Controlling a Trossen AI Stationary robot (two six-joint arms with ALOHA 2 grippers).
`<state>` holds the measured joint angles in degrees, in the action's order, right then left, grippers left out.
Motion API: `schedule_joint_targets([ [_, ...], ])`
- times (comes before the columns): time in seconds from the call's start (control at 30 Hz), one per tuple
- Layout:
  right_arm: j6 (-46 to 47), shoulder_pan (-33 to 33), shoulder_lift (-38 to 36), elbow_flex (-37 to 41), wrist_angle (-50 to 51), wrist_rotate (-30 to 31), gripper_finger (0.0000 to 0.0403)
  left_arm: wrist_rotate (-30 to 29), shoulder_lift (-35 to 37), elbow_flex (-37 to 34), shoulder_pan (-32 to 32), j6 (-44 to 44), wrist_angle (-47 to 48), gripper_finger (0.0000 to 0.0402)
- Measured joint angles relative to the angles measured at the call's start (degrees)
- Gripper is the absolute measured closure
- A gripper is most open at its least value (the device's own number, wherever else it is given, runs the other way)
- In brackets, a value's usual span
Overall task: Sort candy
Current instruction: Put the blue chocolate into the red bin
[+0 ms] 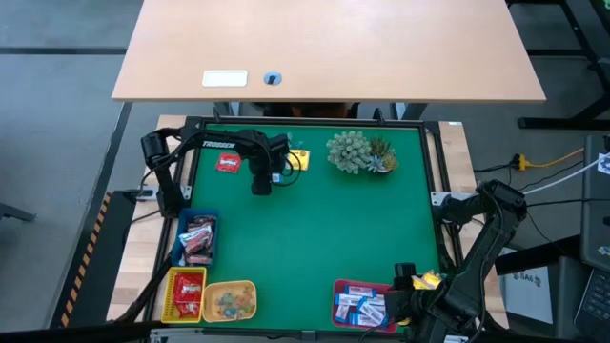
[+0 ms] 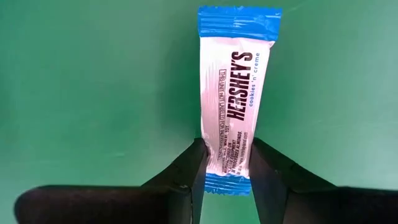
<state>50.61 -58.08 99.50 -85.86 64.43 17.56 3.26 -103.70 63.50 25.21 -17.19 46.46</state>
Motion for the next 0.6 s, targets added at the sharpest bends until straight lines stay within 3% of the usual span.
schedule_joint_targets([
  [0.27, -0.14, 0.00, 0.00, 0.00, -0.04, 2.34, 0.0180, 12.15, 0.07, 0.12, -3.95, 6.45, -1.53, 0.0312],
  [0.47, -1.27, 0.02, 0.00, 0.00, -0.10, 12.72, 0.0180, 22.43, 0.17, 0.21, -9.99, 11.95, -4.96, 0.0312],
  [0.6, -3.50, 0.77, 0.00, 0.00, -0.60, 20.90, 0.0180, 26.06, 0.17, 0.21, -14.75, 16.42, -10.12, 0.0312],
])
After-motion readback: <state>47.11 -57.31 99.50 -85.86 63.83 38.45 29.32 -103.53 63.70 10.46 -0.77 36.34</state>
